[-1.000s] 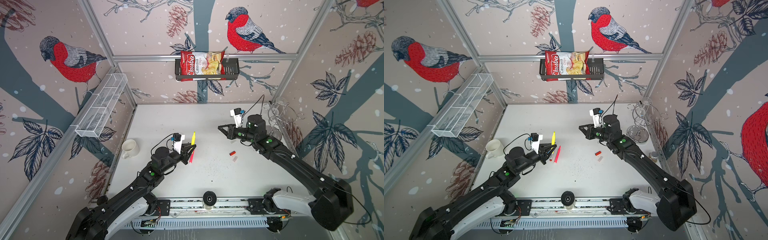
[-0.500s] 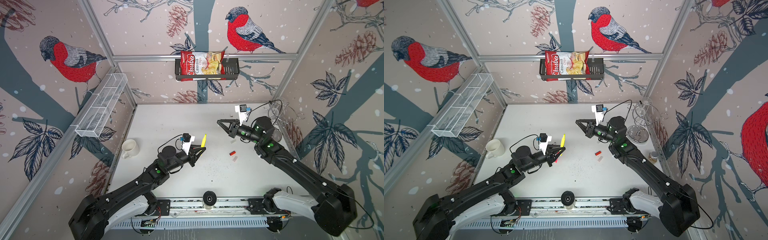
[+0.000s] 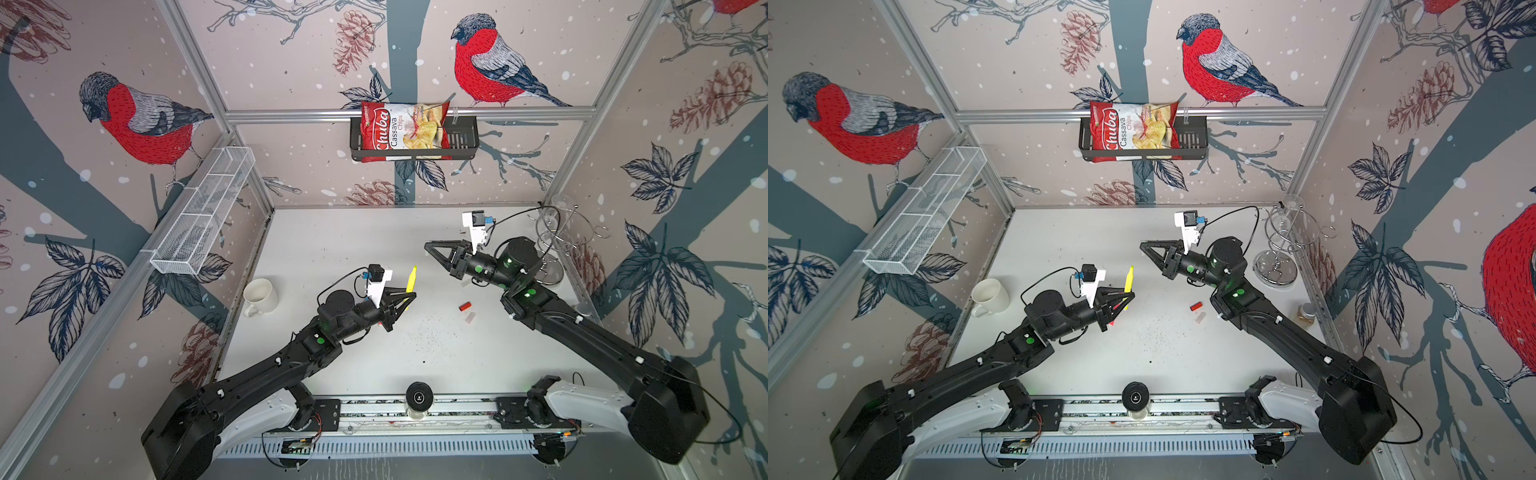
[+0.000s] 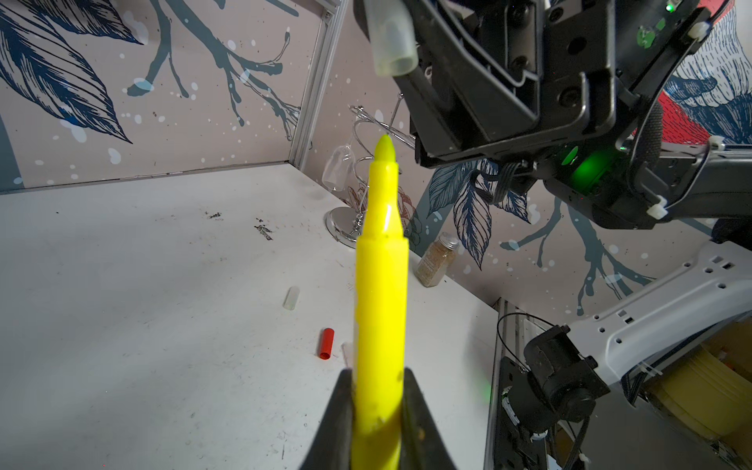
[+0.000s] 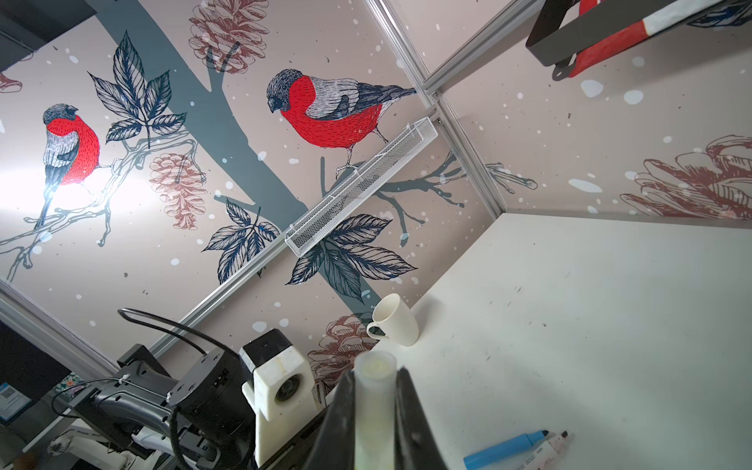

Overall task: Insert pens into pen caps
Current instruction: Put on the pen cap to the pen.

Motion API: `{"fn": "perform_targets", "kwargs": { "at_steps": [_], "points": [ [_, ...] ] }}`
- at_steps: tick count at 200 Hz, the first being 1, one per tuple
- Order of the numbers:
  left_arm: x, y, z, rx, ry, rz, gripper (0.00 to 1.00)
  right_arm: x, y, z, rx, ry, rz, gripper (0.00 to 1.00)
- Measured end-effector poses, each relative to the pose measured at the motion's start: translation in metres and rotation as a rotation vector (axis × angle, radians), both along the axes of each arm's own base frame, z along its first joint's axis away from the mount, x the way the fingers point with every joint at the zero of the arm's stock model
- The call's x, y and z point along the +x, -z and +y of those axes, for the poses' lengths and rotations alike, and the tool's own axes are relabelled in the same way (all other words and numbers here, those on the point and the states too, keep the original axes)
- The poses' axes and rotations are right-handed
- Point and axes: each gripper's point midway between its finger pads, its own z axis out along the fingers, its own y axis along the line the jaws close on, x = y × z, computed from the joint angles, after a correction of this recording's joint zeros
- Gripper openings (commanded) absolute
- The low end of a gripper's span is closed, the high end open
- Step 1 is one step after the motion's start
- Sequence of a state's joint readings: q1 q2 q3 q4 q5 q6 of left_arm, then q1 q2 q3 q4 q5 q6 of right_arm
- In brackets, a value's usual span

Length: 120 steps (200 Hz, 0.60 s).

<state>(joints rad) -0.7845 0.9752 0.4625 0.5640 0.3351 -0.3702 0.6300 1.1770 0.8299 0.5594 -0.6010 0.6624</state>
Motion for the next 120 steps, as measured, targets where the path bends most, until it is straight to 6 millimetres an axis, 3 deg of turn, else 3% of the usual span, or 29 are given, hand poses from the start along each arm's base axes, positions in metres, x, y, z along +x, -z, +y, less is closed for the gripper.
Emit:
{"fn": "perform_targets", "kwargs": {
  "at_steps": [120],
  "points": [
    [-0.001,-0.009,-0.001,-0.035,0.002,-0.005,0.00,-0.011,0.002,0.013,0.042,-0.049,0.004,0.00]
  ]
}}
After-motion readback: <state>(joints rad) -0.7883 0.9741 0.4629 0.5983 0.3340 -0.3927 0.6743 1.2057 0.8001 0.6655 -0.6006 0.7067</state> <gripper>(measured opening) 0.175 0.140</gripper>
